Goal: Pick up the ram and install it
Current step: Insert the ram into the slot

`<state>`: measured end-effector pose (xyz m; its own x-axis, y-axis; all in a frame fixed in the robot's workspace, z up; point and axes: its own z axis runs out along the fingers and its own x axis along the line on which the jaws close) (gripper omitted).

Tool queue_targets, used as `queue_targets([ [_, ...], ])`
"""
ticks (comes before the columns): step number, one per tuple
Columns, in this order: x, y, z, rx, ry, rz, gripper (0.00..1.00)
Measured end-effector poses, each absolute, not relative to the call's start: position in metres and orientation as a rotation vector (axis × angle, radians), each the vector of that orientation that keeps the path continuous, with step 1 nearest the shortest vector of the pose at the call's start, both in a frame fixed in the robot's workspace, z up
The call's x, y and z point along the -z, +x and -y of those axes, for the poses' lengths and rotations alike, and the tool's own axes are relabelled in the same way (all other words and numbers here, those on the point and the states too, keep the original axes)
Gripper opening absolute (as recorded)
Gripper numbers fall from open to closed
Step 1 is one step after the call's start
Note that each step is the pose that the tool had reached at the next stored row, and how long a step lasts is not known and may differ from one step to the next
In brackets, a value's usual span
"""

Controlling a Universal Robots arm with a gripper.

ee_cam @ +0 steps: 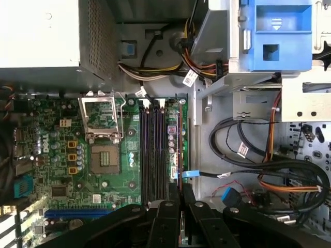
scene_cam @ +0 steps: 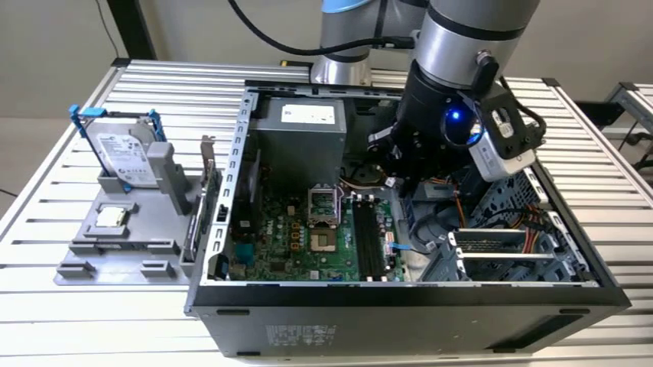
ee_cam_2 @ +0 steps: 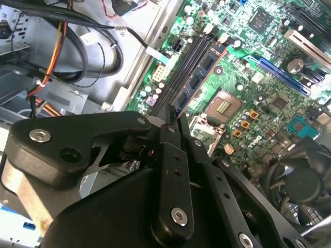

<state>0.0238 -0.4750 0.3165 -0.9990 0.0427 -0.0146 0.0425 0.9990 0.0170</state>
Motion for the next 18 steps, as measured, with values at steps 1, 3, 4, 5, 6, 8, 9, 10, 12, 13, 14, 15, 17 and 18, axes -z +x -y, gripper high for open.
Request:
queue_targets([
  [1,-0.315,0.023,0.475,-0.026,0.065,-3.126,0.0],
  [3,-0.313,0.022,0.475,-0.026,0.063,-3.125,0.0],
  [4,-0.311,0.021,0.475,-0.026,0.063,-3.125,0.0],
  [5,-0.309,0.021,0.475,-0.026,0.062,-3.125,0.0],
  [6,-0.307,0.021,0.475,-0.026,0.062,-3.125,0.0],
  [8,-0.303,0.021,0.475,-0.026,0.061,-3.125,0.0],
  [9,-0.302,0.021,0.475,-0.026,0.061,-3.125,0.0],
  [10,-0.3,0.021,0.475,-0.026,0.061,-3.125,0.0],
  [12,-0.296,0.021,0.475,-0.025,0.06,-3.125,0.0],
  [13,-0.295,0.021,0.475,-0.025,0.06,-3.125,0.0],
  [14,-0.293,0.021,0.475,-0.025,0.06,-3.125,0.0],
  [15,-0.291,0.021,0.475,-0.025,0.06,-3.125,0.0],
  [17,-0.287,0.021,0.475,-0.025,0.06,-3.125,0.0],
  [18,-0.285,0.021,0.475,-0.025,0.06,-3.125,0.0],
])
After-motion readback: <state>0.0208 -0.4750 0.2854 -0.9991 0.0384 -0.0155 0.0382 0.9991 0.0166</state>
